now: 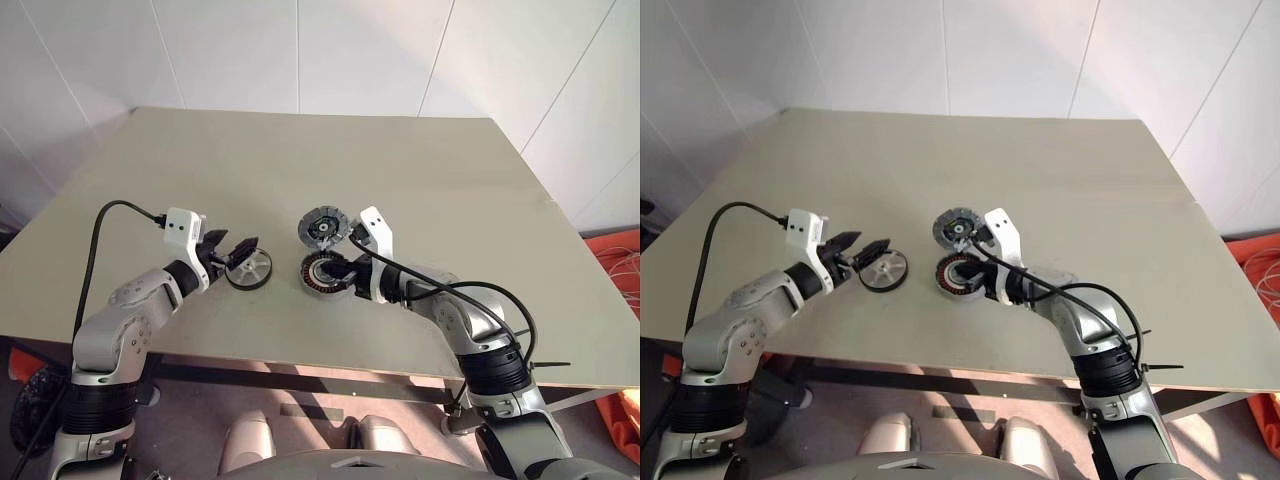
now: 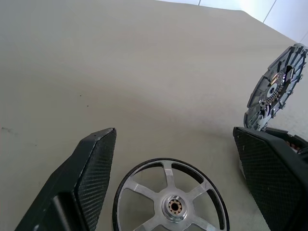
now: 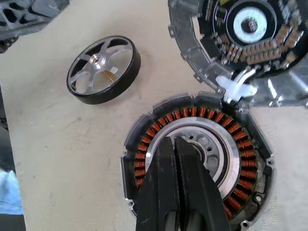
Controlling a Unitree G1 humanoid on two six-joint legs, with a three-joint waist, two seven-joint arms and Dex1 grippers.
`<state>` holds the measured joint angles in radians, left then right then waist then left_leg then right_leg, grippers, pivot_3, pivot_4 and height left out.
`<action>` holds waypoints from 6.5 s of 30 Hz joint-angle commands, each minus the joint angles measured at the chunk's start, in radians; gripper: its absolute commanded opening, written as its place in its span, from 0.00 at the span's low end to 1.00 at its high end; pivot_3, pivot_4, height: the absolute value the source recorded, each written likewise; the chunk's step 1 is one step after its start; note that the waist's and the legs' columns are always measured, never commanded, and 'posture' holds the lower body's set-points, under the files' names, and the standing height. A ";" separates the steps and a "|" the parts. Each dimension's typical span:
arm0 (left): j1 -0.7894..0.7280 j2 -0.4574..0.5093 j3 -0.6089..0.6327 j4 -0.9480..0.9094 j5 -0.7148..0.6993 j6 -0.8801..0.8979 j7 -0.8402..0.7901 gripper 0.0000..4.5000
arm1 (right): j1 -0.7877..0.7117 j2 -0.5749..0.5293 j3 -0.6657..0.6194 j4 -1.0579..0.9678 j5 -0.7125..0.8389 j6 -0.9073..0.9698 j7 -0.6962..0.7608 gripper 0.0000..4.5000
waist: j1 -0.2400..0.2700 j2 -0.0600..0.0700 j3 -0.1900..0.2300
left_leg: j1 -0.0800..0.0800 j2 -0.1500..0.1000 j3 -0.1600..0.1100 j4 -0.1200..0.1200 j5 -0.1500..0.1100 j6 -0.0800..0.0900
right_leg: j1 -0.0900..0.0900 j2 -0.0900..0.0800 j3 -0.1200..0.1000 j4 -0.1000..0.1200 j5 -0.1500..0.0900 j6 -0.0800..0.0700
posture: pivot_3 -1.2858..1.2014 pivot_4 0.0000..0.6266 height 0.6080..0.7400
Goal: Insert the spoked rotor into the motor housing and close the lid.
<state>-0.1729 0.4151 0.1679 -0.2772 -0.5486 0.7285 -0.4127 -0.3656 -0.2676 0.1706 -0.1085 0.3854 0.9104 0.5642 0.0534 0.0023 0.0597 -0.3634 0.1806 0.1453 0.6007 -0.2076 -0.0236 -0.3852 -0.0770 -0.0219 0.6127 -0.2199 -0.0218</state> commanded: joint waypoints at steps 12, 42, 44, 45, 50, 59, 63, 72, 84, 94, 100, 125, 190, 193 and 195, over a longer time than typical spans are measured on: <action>-0.019 0.008 0.008 -0.014 -0.004 -0.008 -0.002 0.92 | -0.054 -0.022 -0.050 -0.022 0.022 -0.037 0.006 0.01 | 0.008 0.000 0.000 | 0.001 0.000 0.000 0.000 0.000 0.000 | 0.001 0.000 0.000 0.000 0.000 0.000 | 0.52 0.00 1.00; -0.043 0.104 0.125 0.114 -0.174 0.259 -0.073 1.00 | -0.074 -0.135 -0.168 -0.034 0.005 -0.076 -0.007 0.00 | 0.019 0.000 0.000 | -0.001 0.000 0.000 0.000 0.000 0.000 | -0.001 0.000 0.000 0.000 0.000 0.000 | 0.52 0.00 1.00; -0.061 0.112 0.132 0.116 -0.195 0.338 -0.047 1.00 | -0.073 -0.135 -0.170 -0.035 0.005 -0.075 -0.008 0.00 | 0.018 0.000 0.000 | -0.001 0.000 0.000 0.000 0.000 0.000 | -0.001 0.000 0.000 0.001 0.000 -0.001 | 0.52 0.00 1.00; -0.068 0.111 0.139 0.117 -0.212 0.372 -0.041 1.00 | -0.074 -0.134 -0.170 -0.034 0.005 -0.075 -0.009 0.00 | 0.016 0.000 0.000 | 0.000 0.000 0.000 0.000 0.000 0.000 | -0.001 0.000 0.000 0.001 0.000 -0.001 | 0.52 0.00 1.00; -0.084 0.096 0.211 0.124 -0.295 0.492 -0.013 1.00 | -0.076 -0.133 -0.169 -0.028 0.003 -0.077 -0.014 0.00 | 0.016 0.000 0.000 | -0.001 0.001 0.001 0.000 0.000 0.000 | -0.002 0.001 0.000 0.002 -0.001 -0.001 | 0.52 0.00 1.00; -0.083 0.028 0.317 0.142 -0.393 0.632 0.074 1.00 | -0.077 -0.133 -0.170 -0.023 0.006 -0.074 -0.016 0.00 | 0.018 0.000 0.000 | -0.001 0.000 0.000 0.000 0.000 0.000 | -0.002 0.001 0.000 0.001 -0.001 -0.001 | 0.52 0.00 1.00; -0.075 -0.010 0.311 0.151 -0.389 0.655 0.107 1.00 | -0.080 -0.134 -0.171 -0.020 0.005 -0.074 -0.016 0.00 | 0.018 0.000 0.000 | -0.001 0.000 0.000 0.000 0.000 0.000 | -0.002 0.001 0.000 0.001 -0.001 -0.001 | 0.52 0.00 1.00; -0.077 -0.034 0.298 0.170 -0.365 0.675 0.155 1.00 | -0.081 -0.134 -0.176 -0.023 0.006 -0.067 -0.025 0.00 | 0.018 0.000 0.000 | 0.000 0.000 0.000 0.000 0.000 0.000 | -0.001 0.001 0.000 0.001 -0.001 -0.001 | 0.52 0.00 1.00; -0.088 -0.110 0.288 0.220 -0.361 0.681 0.192 1.00 | -0.086 -0.128 -0.177 -0.023 0.007 -0.061 -0.031 0.00 | 0.027 0.004 -0.002 | 0.003 -0.001 0.000 0.000 0.000 0.000 | 0.002 0.000 0.000 0.000 -0.002 0.000 | 0.52 0.00 1.00; -0.123 -0.182 0.314 0.280 -0.368 0.668 0.211 1.00 | -0.087 -0.124 -0.179 -0.024 0.008 -0.060 -0.034 0.00 | 0.048 0.009 -0.005 | 0.012 -0.005 0.001 -0.004 -0.002 0.003 | 0.017 -0.005 0.000 -0.006 -0.007 0.009 | 0.52 0.00 1.00; -0.120 -0.202 0.336 0.272 -0.401 0.676 0.189 1.00 | -0.087 -0.121 -0.177 -0.028 0.010 -0.059 -0.037 0.00 | 0.047 0.009 -0.005 | 0.011 -0.010 0.001 -0.006 -0.002 0.004 | 0.017 -0.010 0.000 -0.007 -0.008 0.011 | 0.52 0.00 1.00; -0.117 -0.216 0.368 0.252 -0.477 0.667 0.167 0.65 | -0.093 -0.118 -0.174 -0.021 0.011 -0.064 -0.040 0.00 | 0.041 0.008 -0.004 | -0.006 -0.009 0.002 -0.007 -0.002 0.003 | -0.001 -0.009 -0.001 -0.007 -0.006 0.007 | 0.52 0.00 1.00; -0.280 -0.102 0.285 0.583 -0.838 0.782 0.186 0.10 | -0.047 -0.309 -0.175 -0.021 -0.030 -0.090 0.073 0.00 | 0.045 0.007 -0.004 | -0.004 -0.009 0.001 -0.005 -0.001 0.003 | 0.001 -0.009 -0.001 -0.006 -0.005 0.007 | 0.52 0.00 1.00; -0.342 -0.098 0.237 0.662 -0.770 0.757 0.116 0.10 | 0.001 -0.344 -0.196 -0.061 -0.018 -0.095 0.104 0.00 | 0.046 0.007 -0.004 | -0.005 -0.009 0.001 -0.005 -0.001 0.003 | 0.001 -0.009 -0.001 -0.006 -0.005 0.007 | 0.52 0.00 1.00; -0.374 -0.100 0.207 0.697 -0.731 0.748 0.068 0.10 | 0.024 -0.359 -0.208 -0.082 -0.011 -0.096 0.114 0.00 | 0.047 0.007 -0.004 | -0.005 -0.009 0.001 -0.005 -0.001 0.003 | 0.001 -0.009 -0.001 -0.006 -0.005 0.007 | 0.52 0.00 1.00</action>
<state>-0.5136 0.3116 0.3918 0.4043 -1.3032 1.4886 -0.2901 -0.3334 -0.6048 -0.0029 -0.1323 0.3562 0.8293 0.6640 0.1000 0.0096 0.0556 -0.3680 0.1716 0.1467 0.5955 -0.2088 -0.0203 -0.3845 -0.0862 -0.0231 0.6069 -0.2253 -0.0146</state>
